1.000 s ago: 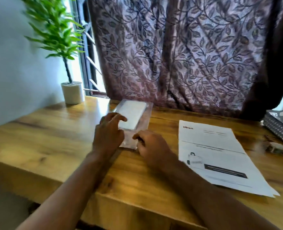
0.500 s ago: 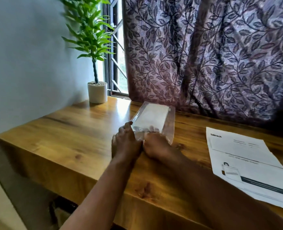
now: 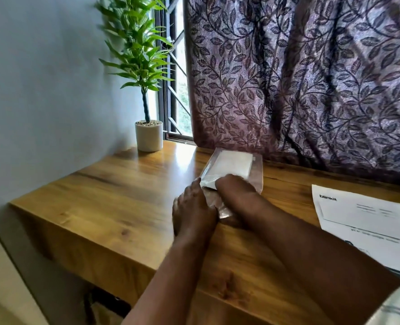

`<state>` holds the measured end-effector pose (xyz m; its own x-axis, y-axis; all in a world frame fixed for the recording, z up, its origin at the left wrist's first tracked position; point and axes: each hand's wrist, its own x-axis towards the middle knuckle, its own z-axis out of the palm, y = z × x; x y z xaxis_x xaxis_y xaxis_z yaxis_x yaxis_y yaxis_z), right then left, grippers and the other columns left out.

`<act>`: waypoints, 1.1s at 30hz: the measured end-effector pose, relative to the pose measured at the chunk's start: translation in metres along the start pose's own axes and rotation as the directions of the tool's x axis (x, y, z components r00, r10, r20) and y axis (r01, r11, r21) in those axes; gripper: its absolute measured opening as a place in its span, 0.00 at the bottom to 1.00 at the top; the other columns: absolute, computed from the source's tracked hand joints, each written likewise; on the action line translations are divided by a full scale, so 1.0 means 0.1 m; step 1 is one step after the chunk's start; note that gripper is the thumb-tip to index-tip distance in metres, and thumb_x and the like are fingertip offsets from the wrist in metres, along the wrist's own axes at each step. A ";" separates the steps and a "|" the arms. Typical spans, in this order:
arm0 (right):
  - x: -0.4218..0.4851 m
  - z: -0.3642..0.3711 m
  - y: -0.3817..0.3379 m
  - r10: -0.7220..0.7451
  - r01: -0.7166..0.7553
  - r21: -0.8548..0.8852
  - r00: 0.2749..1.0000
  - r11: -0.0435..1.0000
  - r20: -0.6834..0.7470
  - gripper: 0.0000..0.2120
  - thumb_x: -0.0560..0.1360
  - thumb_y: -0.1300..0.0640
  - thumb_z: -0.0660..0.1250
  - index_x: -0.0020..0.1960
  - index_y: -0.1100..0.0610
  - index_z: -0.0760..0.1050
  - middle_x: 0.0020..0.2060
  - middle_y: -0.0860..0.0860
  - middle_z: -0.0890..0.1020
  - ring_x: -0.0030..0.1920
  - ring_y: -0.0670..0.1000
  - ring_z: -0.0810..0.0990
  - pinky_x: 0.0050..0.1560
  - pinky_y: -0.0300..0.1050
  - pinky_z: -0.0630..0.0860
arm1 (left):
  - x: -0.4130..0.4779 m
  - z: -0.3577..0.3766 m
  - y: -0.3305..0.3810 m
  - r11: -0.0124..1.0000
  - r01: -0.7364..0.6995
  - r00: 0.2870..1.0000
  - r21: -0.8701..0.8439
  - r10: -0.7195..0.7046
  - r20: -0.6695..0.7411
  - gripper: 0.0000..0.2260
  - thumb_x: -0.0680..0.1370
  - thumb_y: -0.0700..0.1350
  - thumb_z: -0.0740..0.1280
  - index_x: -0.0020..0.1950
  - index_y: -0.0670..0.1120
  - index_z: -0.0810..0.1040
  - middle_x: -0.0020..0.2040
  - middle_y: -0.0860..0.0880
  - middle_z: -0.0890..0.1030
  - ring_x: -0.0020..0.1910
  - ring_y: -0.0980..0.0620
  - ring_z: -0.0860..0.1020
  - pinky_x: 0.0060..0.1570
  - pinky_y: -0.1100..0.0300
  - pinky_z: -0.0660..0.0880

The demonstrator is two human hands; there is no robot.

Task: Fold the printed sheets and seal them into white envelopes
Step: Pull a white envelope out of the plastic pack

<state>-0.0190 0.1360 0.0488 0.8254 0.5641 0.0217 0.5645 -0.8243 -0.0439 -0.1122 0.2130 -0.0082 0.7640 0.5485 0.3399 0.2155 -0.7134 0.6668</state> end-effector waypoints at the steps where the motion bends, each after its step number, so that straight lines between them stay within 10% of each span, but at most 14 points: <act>1: 0.02 -0.01 0.00 -0.016 0.015 -0.024 1.000 1.000 -0.019 0.19 0.81 0.53 0.59 0.67 0.60 0.76 0.67 0.60 0.77 0.67 0.60 0.75 0.62 0.46 0.70 | 0.01 0.00 0.00 1.000 0.005 1.000 0.000 -0.005 0.001 0.35 0.70 0.46 0.69 0.77 0.51 0.62 0.70 0.47 0.75 0.68 0.46 0.72 0.70 0.50 0.65; 11: 0.01 0.18 -0.07 -0.183 0.071 -0.387 0.948 0.919 -0.260 0.14 0.82 0.57 0.59 0.60 0.57 0.81 0.56 0.56 0.84 0.58 0.61 0.82 0.54 0.51 0.77 | 0.02 0.00 0.00 1.000 0.010 1.000 -0.019 -0.010 -0.015 0.30 0.74 0.45 0.67 0.76 0.49 0.65 0.70 0.47 0.75 0.69 0.46 0.72 0.71 0.50 0.65; 18: -0.20 0.22 -0.10 -0.248 0.125 -0.358 0.914 0.925 -0.322 0.17 0.80 0.58 0.62 0.67 0.60 0.70 0.54 0.57 0.84 0.53 0.61 0.84 0.48 0.52 0.78 | 0.06 0.06 -0.02 0.999 0.003 0.997 -0.041 -0.006 -0.083 0.17 0.80 0.50 0.63 0.69 0.50 0.73 0.65 0.49 0.79 0.64 0.48 0.76 0.67 0.48 0.70; 29: -1.06 0.05 0.18 -0.338 0.219 -0.287 0.810 0.933 -0.479 0.18 0.70 0.50 0.74 0.57 0.49 0.72 0.38 0.50 0.85 0.33 0.53 0.84 0.29 0.41 0.62 | 0.02 -0.04 0.08 0.994 0.098 0.995 -0.055 -0.098 0.003 0.29 0.75 0.53 0.67 0.74 0.46 0.65 0.71 0.44 0.73 0.71 0.43 0.69 0.69 0.49 0.66; 33: -1.09 0.13 0.31 -0.316 0.281 -0.144 0.835 0.949 -0.451 0.13 0.79 0.50 0.63 0.63 0.49 0.69 0.48 0.50 0.85 0.44 0.55 0.84 0.38 0.47 0.75 | 0.01 -0.03 0.07 1.000 -0.005 0.999 -0.021 0.005 -0.036 0.26 0.76 0.57 0.66 0.73 0.56 0.67 0.74 0.45 0.69 0.74 0.42 0.65 0.68 0.42 0.68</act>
<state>-0.0917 0.0499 0.0322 0.5140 0.7091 0.4827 0.7685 -0.6306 0.1081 -0.1120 0.2095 -0.0014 0.7427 0.5604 0.3665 0.1989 -0.7072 0.6784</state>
